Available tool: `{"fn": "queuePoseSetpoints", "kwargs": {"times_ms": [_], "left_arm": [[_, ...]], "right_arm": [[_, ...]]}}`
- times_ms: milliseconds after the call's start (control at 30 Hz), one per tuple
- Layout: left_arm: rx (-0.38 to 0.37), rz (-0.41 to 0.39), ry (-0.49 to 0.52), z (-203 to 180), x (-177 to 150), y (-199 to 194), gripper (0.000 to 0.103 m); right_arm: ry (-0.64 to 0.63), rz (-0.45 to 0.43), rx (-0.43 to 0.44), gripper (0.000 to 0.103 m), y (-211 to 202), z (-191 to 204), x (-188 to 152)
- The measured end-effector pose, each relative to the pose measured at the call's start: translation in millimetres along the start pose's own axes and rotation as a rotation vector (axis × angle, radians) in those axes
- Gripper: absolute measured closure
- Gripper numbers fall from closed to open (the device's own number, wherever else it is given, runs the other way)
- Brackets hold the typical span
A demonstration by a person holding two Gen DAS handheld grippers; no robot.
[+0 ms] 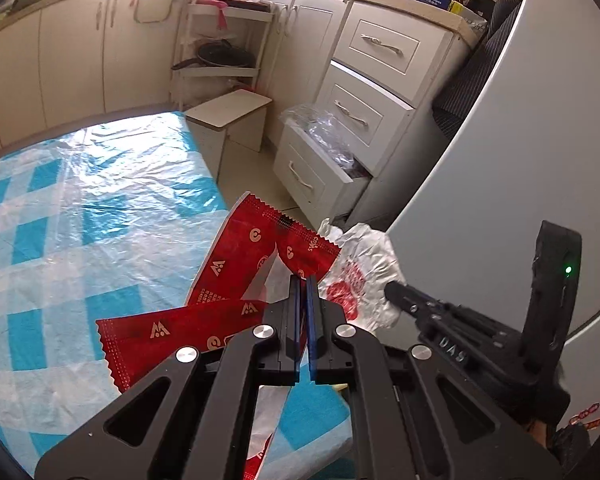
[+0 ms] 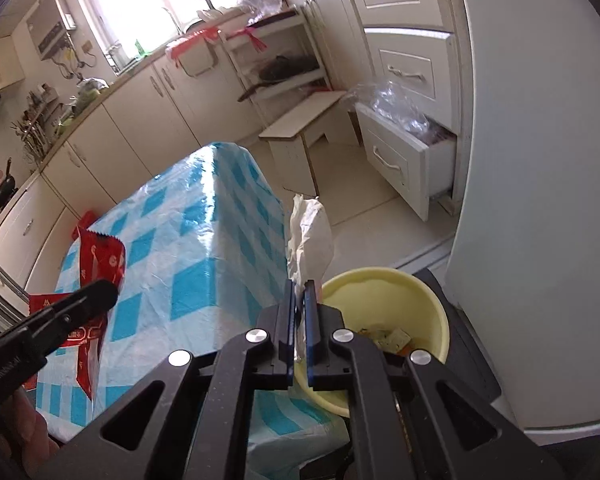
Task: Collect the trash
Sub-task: 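Carry bag and red wrapper to the yellow bin and open both grippers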
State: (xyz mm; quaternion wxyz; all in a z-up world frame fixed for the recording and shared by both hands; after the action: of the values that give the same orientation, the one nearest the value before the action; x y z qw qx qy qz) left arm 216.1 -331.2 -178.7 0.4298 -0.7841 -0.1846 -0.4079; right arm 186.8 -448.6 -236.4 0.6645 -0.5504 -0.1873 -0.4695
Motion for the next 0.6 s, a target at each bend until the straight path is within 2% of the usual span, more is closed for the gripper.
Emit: {"fn": "queuePoseSetpoints", "kwargs": {"times_ms": [400, 467, 533, 600], "left_arm": [[-0.115, 0.095, -0.113, -46, -23, 78, 0.1], [-0.124, 0.11, -0.127, -52, -27, 88, 0.1], [-0.128, 0.123, -0.13, -55, -31, 94, 0.1], [-0.122, 0.137, -0.137, -56, -36, 102, 0.1]], "right_arm": [[0.102, 0.12, -0.083, 0.095, 16, -38, -21], [0.119, 0.115, -0.094, 0.076, 15, -44, -20], [0.13, 0.106, -0.099, 0.069, 13, -47, -18], [0.144, 0.101, -0.098, 0.067, 12, -50, -17]]}}
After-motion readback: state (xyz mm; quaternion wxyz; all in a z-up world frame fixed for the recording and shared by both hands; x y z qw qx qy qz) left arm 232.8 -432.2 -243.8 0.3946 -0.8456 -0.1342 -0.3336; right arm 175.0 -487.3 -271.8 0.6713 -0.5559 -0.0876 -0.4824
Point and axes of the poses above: each gripper's, at about its wrist camera, not at the fingertips, and y roughly the way its jaws point, z to its left, x to its top, the point moved 10 cm from there along y, roughly the way its jaws point, and after that the axes turned 14 degrees about -z, right-handed, at the moved point
